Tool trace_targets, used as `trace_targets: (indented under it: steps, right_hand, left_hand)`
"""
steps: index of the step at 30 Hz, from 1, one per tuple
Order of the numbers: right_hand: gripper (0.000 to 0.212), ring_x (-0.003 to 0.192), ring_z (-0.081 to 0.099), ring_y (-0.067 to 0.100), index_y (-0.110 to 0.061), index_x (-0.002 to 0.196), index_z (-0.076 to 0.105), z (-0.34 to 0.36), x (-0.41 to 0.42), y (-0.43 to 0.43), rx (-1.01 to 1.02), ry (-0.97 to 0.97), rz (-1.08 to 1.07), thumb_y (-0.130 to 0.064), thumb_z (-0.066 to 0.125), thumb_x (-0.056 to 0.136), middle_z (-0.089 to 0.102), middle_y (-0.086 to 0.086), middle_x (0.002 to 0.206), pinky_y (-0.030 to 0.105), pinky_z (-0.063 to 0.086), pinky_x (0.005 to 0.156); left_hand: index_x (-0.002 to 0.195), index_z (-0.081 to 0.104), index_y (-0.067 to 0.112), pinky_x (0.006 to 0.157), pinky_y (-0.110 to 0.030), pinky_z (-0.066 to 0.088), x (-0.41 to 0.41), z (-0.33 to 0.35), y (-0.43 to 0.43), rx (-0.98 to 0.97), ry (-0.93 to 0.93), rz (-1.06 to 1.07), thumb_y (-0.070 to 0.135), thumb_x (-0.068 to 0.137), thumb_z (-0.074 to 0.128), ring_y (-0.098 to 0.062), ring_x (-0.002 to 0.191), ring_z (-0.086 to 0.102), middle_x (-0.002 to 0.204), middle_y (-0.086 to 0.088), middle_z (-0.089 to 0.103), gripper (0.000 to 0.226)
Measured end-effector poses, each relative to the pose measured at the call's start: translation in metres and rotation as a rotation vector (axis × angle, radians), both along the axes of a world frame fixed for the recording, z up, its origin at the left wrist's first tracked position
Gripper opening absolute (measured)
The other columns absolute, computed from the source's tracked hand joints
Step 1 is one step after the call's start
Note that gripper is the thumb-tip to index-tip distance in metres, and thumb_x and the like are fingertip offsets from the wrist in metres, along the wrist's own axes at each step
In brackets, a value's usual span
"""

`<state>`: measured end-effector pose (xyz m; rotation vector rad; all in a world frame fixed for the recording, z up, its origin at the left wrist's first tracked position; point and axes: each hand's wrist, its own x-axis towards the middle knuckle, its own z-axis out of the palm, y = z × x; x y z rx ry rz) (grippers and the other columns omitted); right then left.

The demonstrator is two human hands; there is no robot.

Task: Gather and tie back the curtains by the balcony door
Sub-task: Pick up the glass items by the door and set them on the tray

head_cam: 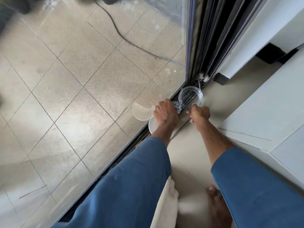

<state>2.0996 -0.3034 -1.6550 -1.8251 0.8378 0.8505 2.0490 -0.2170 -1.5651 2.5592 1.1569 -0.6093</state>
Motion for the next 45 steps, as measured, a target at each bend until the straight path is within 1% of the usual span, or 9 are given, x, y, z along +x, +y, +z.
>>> trace_targets:
  steps: [7,15,18,21,28,36,40,43,45]
  right_hand:
    - [0.028,0.039,0.053,0.008,0.007,0.103,0.070,-0.001,0.003,-0.005,0.098,-0.037,-0.115,-0.017,0.056,0.097,0.075,0.012,0.082,0.018,0.036,0.035]
    - [0.024,0.047,0.054,0.010,0.001,0.101,0.065,0.091,-0.032,-0.010,0.147,0.031,-0.290,-0.023,0.064,0.096,0.075,0.010,0.083,0.018,0.038,0.034]
    - [0.030,0.045,0.054,0.009,0.002,0.090,0.071,0.150,-0.062,-0.013,0.117,0.062,-0.229,-0.027,0.064,0.092,0.076,0.010,0.080,0.023,0.040,0.038]
    - [0.037,0.042,0.053,0.010,-0.003,0.074,0.073,0.234,-0.085,-0.026,0.134,0.080,-0.178,-0.036,0.064,0.088,0.074,0.009,0.071,0.023,0.039,0.039]
    - [0.043,0.047,0.056,0.019,-0.016,0.051,0.070,0.468,-0.138,-0.095,0.146,0.022,0.060,-0.036,0.062,0.088,0.069,0.010,0.056,0.041,0.051,0.062]
    - [0.040,0.048,0.058,0.020,-0.009,0.061,0.074,0.661,-0.199,-0.202,0.106,-0.058,0.026,-0.041,0.065,0.083,0.074,0.006,0.062,0.038,0.050,0.056]
    - [0.040,0.045,0.055,0.022,-0.006,0.060,0.072,0.704,-0.248,-0.250,0.089,-0.106,-0.070,-0.039,0.067,0.083,0.073,0.014,0.064,0.032,0.043,0.050]
    - [0.037,0.040,0.050,0.016,-0.004,0.064,0.074,0.729,-0.294,-0.284,0.037,-0.114,-0.113,-0.034,0.069,0.084,0.069,0.013,0.061,0.028,0.043,0.048]
    - [0.034,0.039,0.050,0.014,-0.001,0.069,0.075,0.739,-0.333,-0.308,0.015,-0.110,-0.180,-0.030,0.070,0.087,0.069,0.012,0.063,0.024,0.042,0.043]
  left_hand:
    - [0.098,0.058,-0.002,0.058,-0.028,0.043,0.002,0.009,-0.002,-0.024,-0.114,0.102,0.003,0.093,0.059,-0.021,0.072,0.054,0.084,-0.006,0.055,0.007]
    - [0.087,0.058,0.006,0.042,-0.018,0.024,-0.025,0.123,-0.018,-0.092,-0.183,0.244,0.000,0.092,0.050,-0.007,0.051,0.040,0.072,-0.001,0.052,0.010]
    - [0.084,0.057,0.008,0.048,-0.019,0.030,-0.053,0.191,-0.022,-0.086,-0.147,0.353,0.006,0.093,0.050,-0.018,0.059,0.051,0.066,0.001,0.050,0.011]
    - [0.089,0.067,-0.002,0.060,-0.033,0.036,-0.081,0.269,-0.020,-0.089,-0.106,0.485,0.012,0.087,0.052,-0.032,0.081,0.064,0.088,-0.014,0.070,0.021]
    - [0.063,0.059,0.000,0.051,-0.039,0.043,-0.138,0.469,-0.056,-0.159,-0.113,0.640,0.014,0.074,0.053,-0.038,0.067,0.062,0.067,-0.020,0.063,0.018]
    - [0.044,0.047,0.005,0.043,-0.029,0.031,-0.221,0.641,-0.150,-0.296,-0.195,0.612,0.013,0.074,0.065,-0.023,0.044,0.039,0.040,-0.002,0.032,0.035]
    - [0.043,0.055,0.005,0.053,-0.037,0.044,-0.270,0.669,-0.191,-0.357,-0.191,0.473,0.018,0.077,0.068,-0.030,0.053,0.061,0.042,-0.011,0.050,0.038]
    - [0.071,0.076,0.005,0.061,-0.028,0.044,-0.308,0.670,-0.213,-0.376,-0.107,0.349,0.033,0.082,0.069,-0.027,0.077,0.071,0.071,-0.010,0.071,0.030]
    - [0.073,0.077,0.004,0.057,-0.027,0.044,-0.335,0.668,-0.226,-0.394,-0.115,0.220,0.034,0.082,0.068,-0.021,0.071,0.071,0.073,-0.010,0.073,0.032]
